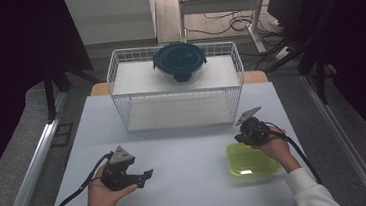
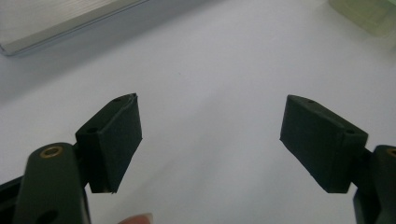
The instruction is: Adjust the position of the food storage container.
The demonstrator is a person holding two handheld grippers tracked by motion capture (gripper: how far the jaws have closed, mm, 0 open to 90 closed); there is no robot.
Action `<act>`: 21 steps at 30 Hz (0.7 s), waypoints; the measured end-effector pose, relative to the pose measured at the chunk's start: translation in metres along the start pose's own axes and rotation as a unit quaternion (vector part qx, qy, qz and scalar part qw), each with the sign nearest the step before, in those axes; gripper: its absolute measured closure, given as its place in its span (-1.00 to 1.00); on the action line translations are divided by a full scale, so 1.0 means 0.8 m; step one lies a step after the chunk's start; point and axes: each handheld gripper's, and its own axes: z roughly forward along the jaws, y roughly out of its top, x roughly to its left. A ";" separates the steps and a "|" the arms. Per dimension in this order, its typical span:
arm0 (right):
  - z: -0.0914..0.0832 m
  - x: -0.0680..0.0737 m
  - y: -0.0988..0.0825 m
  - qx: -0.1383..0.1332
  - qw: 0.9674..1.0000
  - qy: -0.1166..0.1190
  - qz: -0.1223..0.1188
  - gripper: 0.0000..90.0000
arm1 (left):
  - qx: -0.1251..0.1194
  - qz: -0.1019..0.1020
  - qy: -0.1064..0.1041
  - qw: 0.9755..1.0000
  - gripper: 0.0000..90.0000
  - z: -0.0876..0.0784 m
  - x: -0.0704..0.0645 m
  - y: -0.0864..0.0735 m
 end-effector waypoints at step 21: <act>-0.086 -0.024 -0.069 -0.080 0.980 -0.086 0.161 0.97 | -0.031 -0.034 0.002 0.999 -0.47 -0.006 0.007 -0.002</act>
